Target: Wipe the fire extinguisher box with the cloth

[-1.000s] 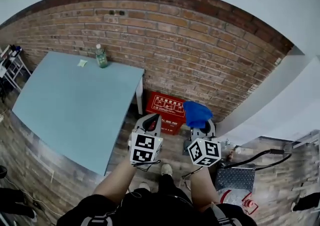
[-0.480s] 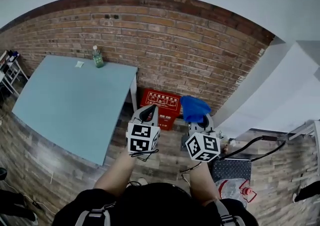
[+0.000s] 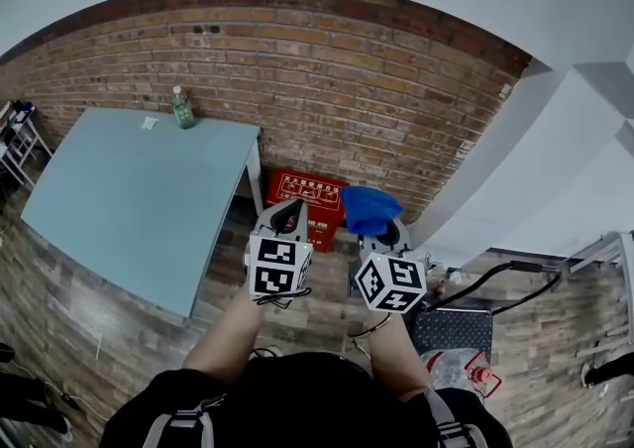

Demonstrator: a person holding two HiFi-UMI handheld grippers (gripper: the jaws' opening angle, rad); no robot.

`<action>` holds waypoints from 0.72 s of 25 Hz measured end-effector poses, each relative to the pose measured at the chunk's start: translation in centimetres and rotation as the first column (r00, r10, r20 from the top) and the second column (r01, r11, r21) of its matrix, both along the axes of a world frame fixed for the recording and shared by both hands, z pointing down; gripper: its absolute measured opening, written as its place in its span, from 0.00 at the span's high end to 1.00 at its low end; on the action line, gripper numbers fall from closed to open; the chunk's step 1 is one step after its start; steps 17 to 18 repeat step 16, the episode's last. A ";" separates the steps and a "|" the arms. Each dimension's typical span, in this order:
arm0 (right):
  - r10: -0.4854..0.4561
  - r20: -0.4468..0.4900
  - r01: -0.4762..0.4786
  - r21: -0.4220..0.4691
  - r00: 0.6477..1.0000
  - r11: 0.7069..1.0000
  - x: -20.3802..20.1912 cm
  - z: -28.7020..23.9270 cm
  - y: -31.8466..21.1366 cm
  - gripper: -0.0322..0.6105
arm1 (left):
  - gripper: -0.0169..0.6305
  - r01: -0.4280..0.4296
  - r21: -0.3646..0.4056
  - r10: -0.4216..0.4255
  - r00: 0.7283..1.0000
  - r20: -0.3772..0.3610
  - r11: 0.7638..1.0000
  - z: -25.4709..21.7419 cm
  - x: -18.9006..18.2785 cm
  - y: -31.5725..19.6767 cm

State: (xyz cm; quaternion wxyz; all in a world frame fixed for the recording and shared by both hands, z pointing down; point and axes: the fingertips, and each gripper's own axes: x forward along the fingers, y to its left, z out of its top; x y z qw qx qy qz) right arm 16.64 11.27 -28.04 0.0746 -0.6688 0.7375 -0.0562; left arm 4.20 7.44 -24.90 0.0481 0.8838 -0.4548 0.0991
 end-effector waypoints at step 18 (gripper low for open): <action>-0.058 0.044 0.057 0.010 0.997 0.998 0.4 0.3 -1.0 0.88 | 0.96 0.009 -0.040 -0.010 1.000 -0.021 0.999 0.9 1.2 -0.9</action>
